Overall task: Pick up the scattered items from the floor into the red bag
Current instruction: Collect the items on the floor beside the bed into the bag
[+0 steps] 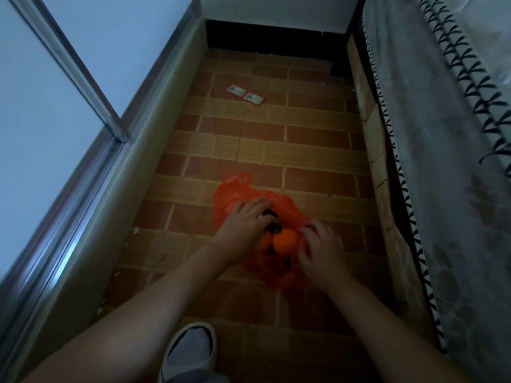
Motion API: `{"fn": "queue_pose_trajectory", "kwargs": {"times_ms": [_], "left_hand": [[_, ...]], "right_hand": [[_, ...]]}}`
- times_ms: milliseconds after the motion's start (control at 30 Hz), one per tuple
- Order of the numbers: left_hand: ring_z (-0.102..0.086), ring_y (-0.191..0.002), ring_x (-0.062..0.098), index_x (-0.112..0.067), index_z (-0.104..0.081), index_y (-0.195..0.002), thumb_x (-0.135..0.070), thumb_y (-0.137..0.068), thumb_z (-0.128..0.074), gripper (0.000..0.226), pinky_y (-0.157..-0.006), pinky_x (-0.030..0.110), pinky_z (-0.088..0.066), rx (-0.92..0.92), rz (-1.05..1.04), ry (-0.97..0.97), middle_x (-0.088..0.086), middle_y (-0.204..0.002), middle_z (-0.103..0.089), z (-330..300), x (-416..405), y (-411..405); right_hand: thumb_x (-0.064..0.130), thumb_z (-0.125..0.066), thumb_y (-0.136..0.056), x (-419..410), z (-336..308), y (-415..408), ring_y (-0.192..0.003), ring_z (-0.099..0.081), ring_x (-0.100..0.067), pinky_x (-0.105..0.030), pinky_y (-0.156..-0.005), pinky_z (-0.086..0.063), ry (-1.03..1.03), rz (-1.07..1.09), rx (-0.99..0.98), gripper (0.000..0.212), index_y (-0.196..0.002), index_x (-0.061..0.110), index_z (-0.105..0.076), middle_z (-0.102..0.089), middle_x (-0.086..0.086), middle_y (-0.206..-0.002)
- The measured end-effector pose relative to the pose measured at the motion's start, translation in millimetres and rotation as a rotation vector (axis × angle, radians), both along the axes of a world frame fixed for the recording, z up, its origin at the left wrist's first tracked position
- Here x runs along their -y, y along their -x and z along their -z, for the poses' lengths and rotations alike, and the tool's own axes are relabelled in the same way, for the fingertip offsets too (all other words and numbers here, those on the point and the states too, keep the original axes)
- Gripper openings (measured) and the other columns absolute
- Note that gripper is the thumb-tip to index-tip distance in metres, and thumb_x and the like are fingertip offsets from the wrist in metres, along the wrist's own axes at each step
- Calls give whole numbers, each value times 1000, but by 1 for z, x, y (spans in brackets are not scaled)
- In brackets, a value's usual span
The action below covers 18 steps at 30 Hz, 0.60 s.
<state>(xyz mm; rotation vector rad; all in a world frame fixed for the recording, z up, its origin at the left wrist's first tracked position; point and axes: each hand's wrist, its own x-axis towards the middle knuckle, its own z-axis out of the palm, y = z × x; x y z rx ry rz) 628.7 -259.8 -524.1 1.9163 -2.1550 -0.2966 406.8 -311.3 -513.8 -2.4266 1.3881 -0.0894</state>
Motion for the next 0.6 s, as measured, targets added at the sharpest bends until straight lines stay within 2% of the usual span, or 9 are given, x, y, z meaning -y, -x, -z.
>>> {"fn": "queue_pose_trajectory", "kwargs": {"times_ms": [67, 167, 267, 333, 400, 500, 533, 600], "left_hand": [[-27, -156, 29, -23, -61, -139, -13, -96, -57, 44, -125, 59, -24, 27, -85, -14, 9, -162, -41, 1, 4, -11], [-40, -147, 38, -19, -62, -135, -14, -87, -70, 49, -114, 64, -38, -3, -216, 85, 15, -153, -50, 1, -3, -24], [-37, -146, 41, -22, -38, -155, -36, -87, -77, 80, -115, 59, -38, -10, -424, 34, 16, -160, -36, 2, -4, -32], [-34, -148, 40, -24, -22, -160, -47, -85, -79, 97, -117, 59, -36, -42, -511, -16, 15, -165, -28, 2, 5, -37], [-38, -147, 38, -24, -15, -162, -54, -86, -76, 102, -116, 57, -38, -51, -539, -61, 13, -165, -29, 1, 19, -37], [-52, -136, 34, -21, -25, -160, -52, -90, -72, 89, -106, 53, -47, 8, -525, -120, 8, -155, -46, 0, 38, -35], [-56, -132, 33, -22, -31, -157, -46, -92, -71, 80, -103, 53, -49, 16, -514, -132, 7, -152, -49, 1, 41, -34], [-63, -122, 34, -23, -45, -147, -31, -93, -66, 59, -95, 50, -54, -19, -497, -134, 8, -141, -59, 1, 41, -34]], "right_hand": [[25, -62, -88, 1, -1, 1, -127, -54, -31, -49, -100, -45, 0, 5, -14, 43, -131, 18, -65, -56, -7, -140], [18, -69, -84, 3, -4, 2, -131, -51, -33, -49, -102, -44, -14, 46, -12, 50, -134, 16, -64, -54, -9, -142], [20, -70, -86, 11, -14, 0, -136, -46, -34, -50, -108, -45, -58, 196, -1, 58, -142, 15, -56, -47, -11, -148], [26, -71, -89, 17, -24, 0, -136, -47, -33, -45, -107, -47, -126, 323, -41, 61, -146, 16, -51, -47, -10, -149], [29, -73, -89, 21, -35, 3, -121, -61, -31, -36, -91, -51, -180, 417, -38, 47, -133, 18, -63, -63, -7, -132], [29, -72, -89, 22, -53, 7, -88, -72, -26, -27, -67, -46, -171, 456, 5, 11, -96, 21, -76, -75, -3, -94], [28, -71, -90, 23, -60, 7, -80, -71, -22, -28, -63, -49, -166, 461, 38, 7, -89, 22, -75, -74, 0, -85], [26, -70, -95, 24, -74, 5, -71, -67, -15, -36, -63, -59, -163, 459, 136, 13, -82, 24, -71, -69, 4, -77]]}}
